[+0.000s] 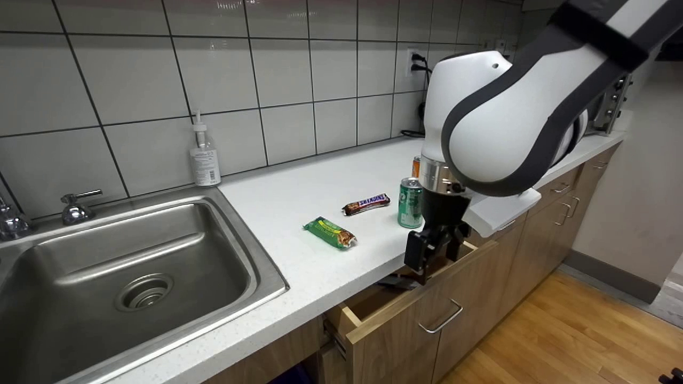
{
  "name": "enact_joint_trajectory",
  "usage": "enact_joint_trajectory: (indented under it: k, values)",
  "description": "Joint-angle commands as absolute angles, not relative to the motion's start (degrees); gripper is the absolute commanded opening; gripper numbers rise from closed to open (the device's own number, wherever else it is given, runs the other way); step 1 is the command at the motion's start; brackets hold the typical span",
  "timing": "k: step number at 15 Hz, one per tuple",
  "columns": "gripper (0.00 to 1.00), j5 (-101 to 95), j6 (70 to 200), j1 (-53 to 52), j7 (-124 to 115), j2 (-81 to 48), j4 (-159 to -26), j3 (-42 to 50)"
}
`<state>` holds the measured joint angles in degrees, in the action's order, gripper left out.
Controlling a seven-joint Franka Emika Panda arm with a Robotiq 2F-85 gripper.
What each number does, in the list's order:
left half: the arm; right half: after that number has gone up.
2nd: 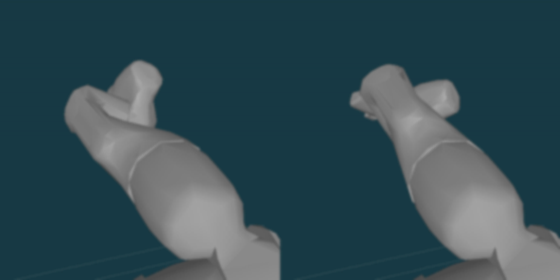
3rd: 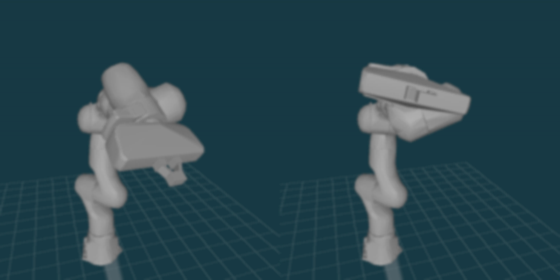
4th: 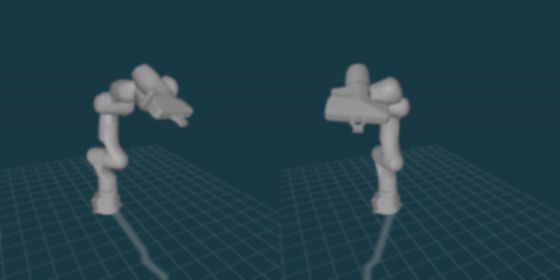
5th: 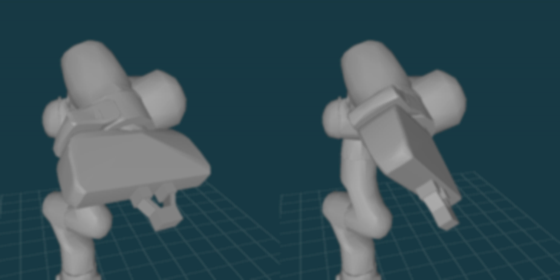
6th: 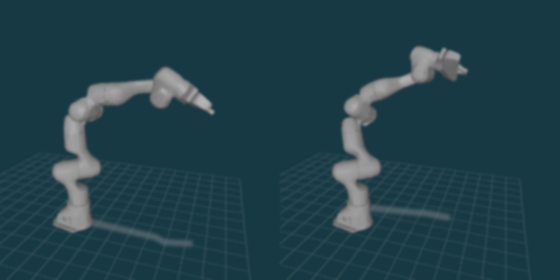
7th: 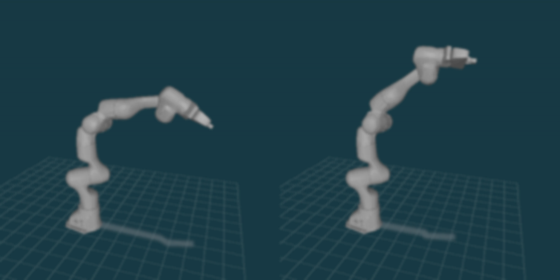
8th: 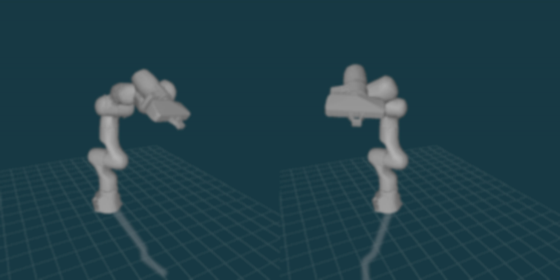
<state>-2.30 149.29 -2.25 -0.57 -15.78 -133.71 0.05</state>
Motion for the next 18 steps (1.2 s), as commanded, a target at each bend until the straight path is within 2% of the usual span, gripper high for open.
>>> enact_joint_trajectory:
  k: [1, 18]
  values:
    - [1.00, -3.7, 152.0, -2.8, -2.2, -19.1, -131.5, 0.4]
    - [1.00, -3.0, 160.0, -3.6, -2.3, -25.6, -127.6, 0.8]
